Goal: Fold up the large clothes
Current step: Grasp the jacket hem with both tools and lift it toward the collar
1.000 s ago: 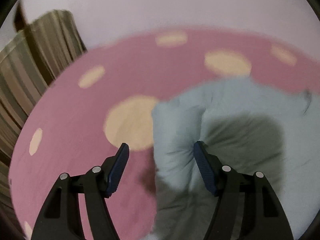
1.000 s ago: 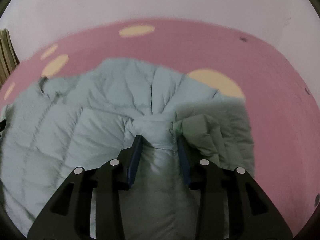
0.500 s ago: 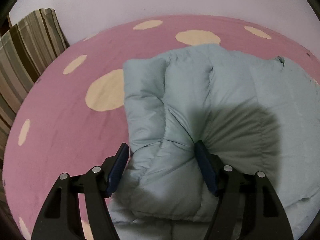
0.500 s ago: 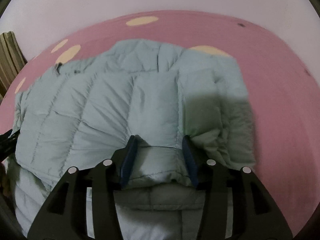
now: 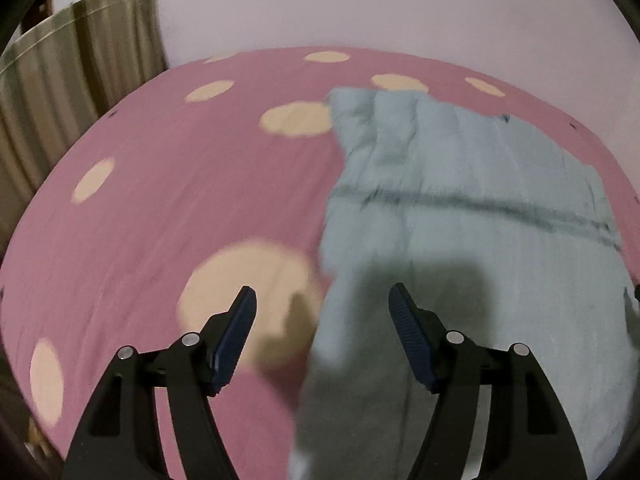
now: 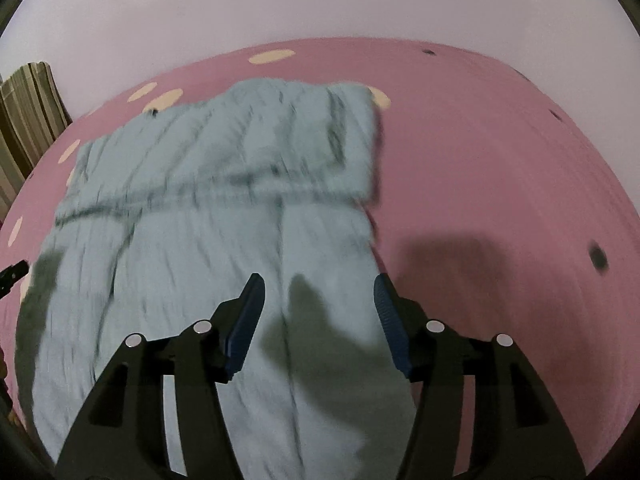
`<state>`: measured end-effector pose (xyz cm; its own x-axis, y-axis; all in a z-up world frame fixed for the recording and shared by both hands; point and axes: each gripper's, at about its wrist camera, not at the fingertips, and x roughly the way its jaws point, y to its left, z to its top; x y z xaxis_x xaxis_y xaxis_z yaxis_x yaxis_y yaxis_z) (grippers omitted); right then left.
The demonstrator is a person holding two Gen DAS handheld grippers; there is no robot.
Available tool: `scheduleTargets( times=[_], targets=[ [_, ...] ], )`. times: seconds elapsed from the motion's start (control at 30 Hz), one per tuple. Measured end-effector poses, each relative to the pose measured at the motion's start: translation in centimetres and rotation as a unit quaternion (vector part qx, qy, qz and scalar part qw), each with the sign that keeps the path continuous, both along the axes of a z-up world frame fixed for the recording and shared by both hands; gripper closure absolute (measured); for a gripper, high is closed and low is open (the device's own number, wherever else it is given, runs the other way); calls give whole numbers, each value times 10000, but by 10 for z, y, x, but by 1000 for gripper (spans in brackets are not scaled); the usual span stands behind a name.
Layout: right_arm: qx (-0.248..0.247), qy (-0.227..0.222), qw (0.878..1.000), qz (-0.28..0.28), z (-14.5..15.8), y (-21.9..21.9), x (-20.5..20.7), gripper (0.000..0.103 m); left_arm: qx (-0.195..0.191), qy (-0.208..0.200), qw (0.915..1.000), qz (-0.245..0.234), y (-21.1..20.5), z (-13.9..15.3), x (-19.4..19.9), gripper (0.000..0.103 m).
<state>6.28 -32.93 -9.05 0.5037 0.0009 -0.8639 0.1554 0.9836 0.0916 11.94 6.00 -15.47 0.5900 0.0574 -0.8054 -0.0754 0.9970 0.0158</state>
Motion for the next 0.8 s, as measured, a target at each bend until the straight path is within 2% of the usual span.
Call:
scheduleTargets(
  times=[0.1,0.2,0.33,0.43,0.63,0.67,0.7,0.8],
  targets=[
    [12,107,9999,-73,-2,-7,-39,36,-80,117,9998,101,8,-5,-38,35],
    [36,119,9998,-127,-3,-12,-66,35,-291,208,9991,246,18,-10,-68,30],
    [194,205,9993,-249,-9,-19,-93,35,-559,329,9972,360,26,-19,-97,30],
    [383,276,9985,-280,-14,-21,-106,35,-863,436,9948,330,29,-26,-108,30],
    [440,337,9982,-238,-19,-15,-122,35,-936,516,9942,157,22,-34,-118,30],
    [450,337,9982,-221,-19,-13,-124,35,-926,500,9944,127,20,-34,-119,32],
    [450,337,9982,-210,-19,-13,-127,39,-926,490,9945,97,19,-34,-122,38],
    [451,340,9983,-114,-19,-9,-133,56,-848,476,9952,-69,14,-34,-128,53]
  ],
)
